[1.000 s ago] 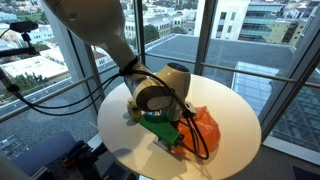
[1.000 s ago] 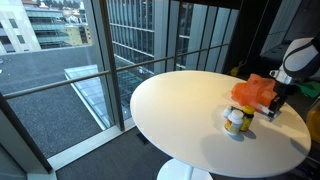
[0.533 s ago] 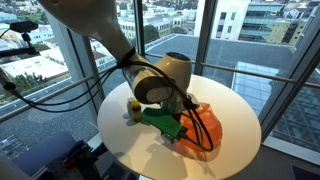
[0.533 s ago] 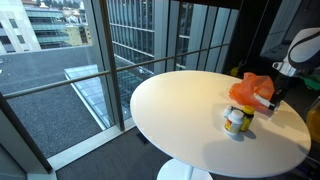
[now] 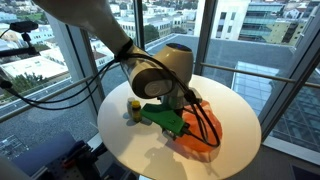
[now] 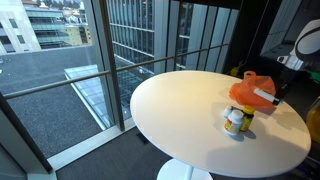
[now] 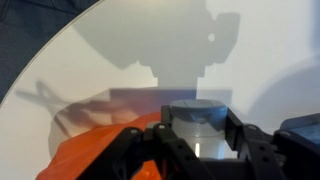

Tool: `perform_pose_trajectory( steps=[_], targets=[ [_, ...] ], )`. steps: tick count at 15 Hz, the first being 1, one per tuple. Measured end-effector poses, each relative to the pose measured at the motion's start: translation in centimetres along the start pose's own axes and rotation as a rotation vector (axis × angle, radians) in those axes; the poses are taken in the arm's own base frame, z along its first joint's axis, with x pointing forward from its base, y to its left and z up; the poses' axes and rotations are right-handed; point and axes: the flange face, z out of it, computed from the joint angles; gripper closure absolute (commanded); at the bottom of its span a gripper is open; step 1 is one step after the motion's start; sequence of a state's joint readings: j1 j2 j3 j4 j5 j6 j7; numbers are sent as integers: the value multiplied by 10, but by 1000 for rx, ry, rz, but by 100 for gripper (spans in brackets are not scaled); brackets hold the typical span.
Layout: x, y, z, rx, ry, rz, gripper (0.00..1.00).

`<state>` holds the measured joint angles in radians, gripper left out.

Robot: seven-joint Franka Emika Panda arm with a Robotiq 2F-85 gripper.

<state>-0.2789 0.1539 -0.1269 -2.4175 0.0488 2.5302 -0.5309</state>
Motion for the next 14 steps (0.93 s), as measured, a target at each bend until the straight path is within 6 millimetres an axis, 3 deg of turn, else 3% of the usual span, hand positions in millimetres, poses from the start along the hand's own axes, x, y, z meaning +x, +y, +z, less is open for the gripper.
perform_pose_trajectory(
  steps=[6, 14],
  targets=[
    [-20, -5, -10, 40, -45, -72, 73],
    [-40, -22, -14, 90, -81, -312, 73]
  ],
)
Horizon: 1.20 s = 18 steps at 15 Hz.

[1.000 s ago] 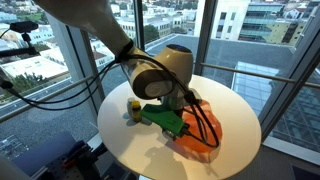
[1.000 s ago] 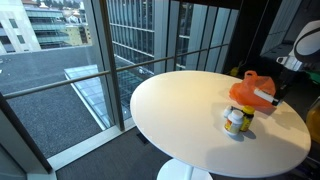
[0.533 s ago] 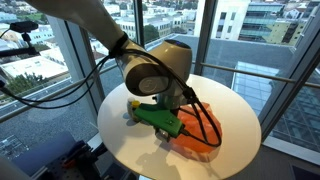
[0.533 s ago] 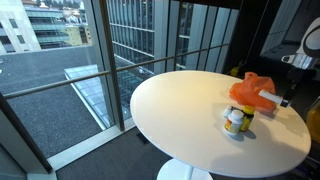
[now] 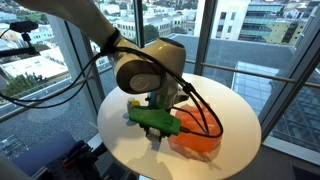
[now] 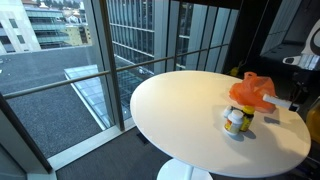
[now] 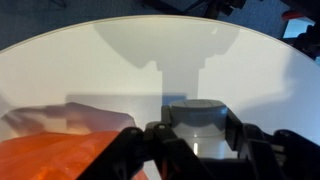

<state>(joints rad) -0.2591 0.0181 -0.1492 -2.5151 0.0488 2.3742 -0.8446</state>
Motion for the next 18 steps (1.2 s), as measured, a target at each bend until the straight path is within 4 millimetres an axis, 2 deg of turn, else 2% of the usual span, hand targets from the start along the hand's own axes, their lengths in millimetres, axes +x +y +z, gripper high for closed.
perform_pose_trajectory(
  steps=[3, 9, 10, 15, 16, 18],
  targets=[
    [10, -11, 3, 0, -8, -53, 73],
    [43, -45, 4, -18, -8, -131, 73],
    [49, -51, 4, -23, -7, -134, 48],
    [57, -58, 4, -31, -3, -136, 48],
    [57, -58, 4, -31, -3, -135, 73],
    [56, -58, 4, -30, -4, -135, 73]
  ],
)
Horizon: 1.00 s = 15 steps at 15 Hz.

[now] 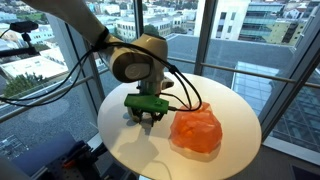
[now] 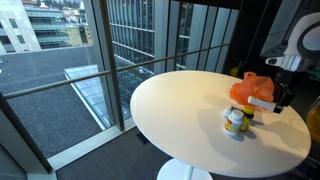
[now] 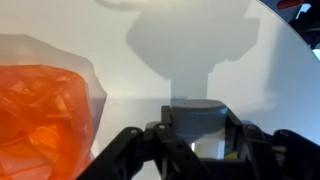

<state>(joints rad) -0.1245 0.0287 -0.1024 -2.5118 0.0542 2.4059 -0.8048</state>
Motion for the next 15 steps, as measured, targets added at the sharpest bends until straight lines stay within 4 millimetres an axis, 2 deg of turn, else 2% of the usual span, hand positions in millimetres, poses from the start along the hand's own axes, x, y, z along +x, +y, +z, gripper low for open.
perform_pose_trajectory(
  steps=[5, 15],
  targets=[
    [6, -1, 4, -19, 14, -11, 73],
    [54, -20, 10, -55, 39, 32, 73]
  ],
)
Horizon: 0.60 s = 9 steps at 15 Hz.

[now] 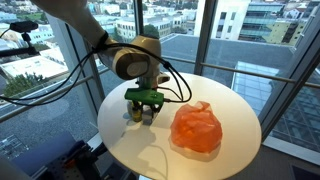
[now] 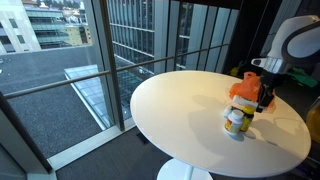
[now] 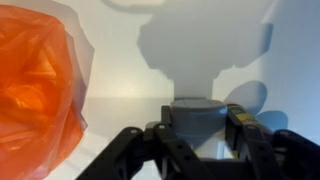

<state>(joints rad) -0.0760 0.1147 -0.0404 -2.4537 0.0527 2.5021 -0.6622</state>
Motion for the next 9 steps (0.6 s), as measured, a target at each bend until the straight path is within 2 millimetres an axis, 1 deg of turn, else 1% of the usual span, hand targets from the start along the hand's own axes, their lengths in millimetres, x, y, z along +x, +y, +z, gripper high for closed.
perform_pose_trajectory(
  steps=[4, 9],
  targets=[
    [21, 3, -1, 1, -10, 50, 73],
    [37, 8, 5, 25, -54, 86, 73]
  ],
)
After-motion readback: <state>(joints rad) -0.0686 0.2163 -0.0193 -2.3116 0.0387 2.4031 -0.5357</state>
